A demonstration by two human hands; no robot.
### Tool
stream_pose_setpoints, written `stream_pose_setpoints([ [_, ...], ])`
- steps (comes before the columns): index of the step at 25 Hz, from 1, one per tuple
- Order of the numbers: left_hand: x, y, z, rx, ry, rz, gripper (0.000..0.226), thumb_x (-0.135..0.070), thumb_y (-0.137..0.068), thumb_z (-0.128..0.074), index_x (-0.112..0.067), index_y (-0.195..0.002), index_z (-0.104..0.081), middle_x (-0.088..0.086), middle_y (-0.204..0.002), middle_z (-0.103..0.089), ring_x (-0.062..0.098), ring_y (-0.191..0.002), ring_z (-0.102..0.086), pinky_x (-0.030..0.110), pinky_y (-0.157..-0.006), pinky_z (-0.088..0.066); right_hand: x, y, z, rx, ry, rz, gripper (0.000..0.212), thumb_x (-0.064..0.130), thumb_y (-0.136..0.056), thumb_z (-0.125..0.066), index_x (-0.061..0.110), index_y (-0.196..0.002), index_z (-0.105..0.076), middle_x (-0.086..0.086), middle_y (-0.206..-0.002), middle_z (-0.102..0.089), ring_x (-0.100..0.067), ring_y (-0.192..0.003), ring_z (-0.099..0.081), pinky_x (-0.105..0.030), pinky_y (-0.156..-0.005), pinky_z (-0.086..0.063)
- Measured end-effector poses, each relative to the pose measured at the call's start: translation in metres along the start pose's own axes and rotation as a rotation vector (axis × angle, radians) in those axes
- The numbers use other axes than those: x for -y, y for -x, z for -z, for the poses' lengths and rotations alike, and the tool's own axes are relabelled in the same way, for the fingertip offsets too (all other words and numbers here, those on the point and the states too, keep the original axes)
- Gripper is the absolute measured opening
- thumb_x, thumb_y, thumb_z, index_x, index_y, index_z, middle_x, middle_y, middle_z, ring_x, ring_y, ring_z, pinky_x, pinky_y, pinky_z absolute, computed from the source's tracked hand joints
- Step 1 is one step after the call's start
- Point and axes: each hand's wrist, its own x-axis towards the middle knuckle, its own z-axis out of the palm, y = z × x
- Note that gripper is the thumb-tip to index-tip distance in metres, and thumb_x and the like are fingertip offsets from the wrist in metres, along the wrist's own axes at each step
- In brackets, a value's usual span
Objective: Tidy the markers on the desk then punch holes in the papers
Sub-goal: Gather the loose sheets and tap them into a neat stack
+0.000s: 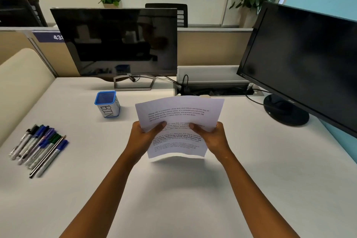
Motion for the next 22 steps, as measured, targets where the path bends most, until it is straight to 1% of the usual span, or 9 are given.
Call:
stream_pose_setpoints([
  [2,0.008,0.001,0.002,-0.005,0.001,0.027,0.029,-0.022,-0.08,-0.076,-0.03,-0.106,-0.068,-0.01,-0.097,-0.077,0.019,-0.088,-0.074,0.032,-0.069,-0.062,-0.006,0.001,0.002,0.031,0.028,-0.017,0.027,0.013,-0.081,-0.078,0.021,-0.105,-0.071,0.001,-0.1,-0.076,-0.021,-0.086,-0.073,-0.029,-0.069,-0.06],
  [4,0.017,0.008,-0.001,-0.006,0.001,0.068,0.035,-0.028,-0.074,-0.075,-0.029,-0.108,-0.069,-0.006,-0.101,-0.077,0.024,-0.09,-0.073,0.039,-0.074,-0.062,-0.016,0.004,0.003,0.039,0.048,-0.053,0.028,0.011,-0.08,-0.078,0.022,-0.104,-0.07,0.001,-0.1,-0.076,-0.023,-0.087,-0.073,-0.03,-0.07,-0.061],
  [6,0.023,0.011,-0.005,-0.004,0.0,0.082,0.035,-0.028,-0.074,-0.075,-0.029,-0.109,-0.069,-0.006,-0.102,-0.077,0.025,-0.092,-0.073,0.039,-0.075,-0.062,-0.023,0.005,0.004,0.034,0.053,-0.064,0.03,0.01,-0.079,-0.079,0.026,-0.104,-0.07,0.007,-0.098,-0.076,-0.022,-0.087,-0.073,-0.03,-0.069,-0.061],
  [8,0.024,0.009,-0.006,-0.016,0.015,0.074,0.031,-0.023,-0.079,-0.078,-0.028,-0.108,-0.069,-0.006,-0.1,-0.077,0.024,-0.09,-0.073,0.036,-0.073,-0.062,-0.024,0.004,0.005,0.027,0.048,-0.062,0.033,0.011,-0.078,-0.081,0.029,-0.103,-0.069,0.011,-0.096,-0.076,-0.02,-0.085,-0.073,-0.029,-0.069,-0.061],
  [10,0.025,0.007,-0.005,-0.03,0.028,0.08,0.03,-0.019,-0.08,-0.079,-0.027,-0.107,-0.07,-0.006,-0.1,-0.077,0.024,-0.089,-0.074,0.035,-0.073,-0.062,-0.026,0.003,0.007,0.029,0.021,-0.06,0.036,0.015,-0.074,-0.083,0.028,-0.105,-0.069,0.009,-0.097,-0.076,-0.02,-0.087,-0.073,-0.03,-0.071,-0.061],
  [13,0.032,0.013,-0.008,-0.037,0.012,0.097,0.036,-0.027,-0.072,-0.077,-0.029,-0.108,-0.069,-0.006,-0.101,-0.077,0.024,-0.09,-0.073,0.034,-0.073,-0.062,-0.037,0.007,0.008,0.035,0.029,-0.089,0.038,0.012,-0.075,-0.083,0.022,-0.109,-0.069,0.003,-0.102,-0.075,-0.025,-0.092,-0.072,-0.032,-0.073,-0.062],
  [15,0.037,0.017,-0.01,-0.048,0.006,0.104,0.041,-0.029,-0.071,-0.077,-0.028,-0.111,-0.068,-0.003,-0.104,-0.076,0.025,-0.091,-0.072,0.036,-0.075,-0.062,-0.042,0.009,0.008,0.03,0.028,-0.102,0.039,0.007,-0.076,-0.08,0.021,-0.11,-0.067,0.002,-0.105,-0.074,-0.022,-0.093,-0.071,-0.032,-0.076,-0.062],
  [20,0.049,0.021,-0.009,-0.034,0.002,0.117,0.045,-0.028,-0.07,-0.078,-0.026,-0.115,-0.068,-0.004,-0.107,-0.075,0.024,-0.094,-0.072,0.035,-0.076,-0.062,-0.052,0.01,0.014,0.03,0.036,-0.123,0.04,0.004,-0.076,-0.08,0.029,-0.104,-0.066,0.009,-0.101,-0.073,-0.007,-0.087,-0.072,-0.027,-0.076,-0.061],
  [22,0.053,0.024,-0.011,-0.034,-0.008,0.129,0.047,-0.029,-0.071,-0.078,-0.025,-0.117,-0.067,-0.002,-0.109,-0.074,0.026,-0.097,-0.071,0.037,-0.078,-0.062,-0.057,0.012,0.015,0.043,0.064,-0.145,0.041,0.006,-0.076,-0.081,0.029,-0.105,-0.065,0.01,-0.101,-0.072,-0.005,-0.085,-0.071,-0.03,-0.079,-0.059],
])
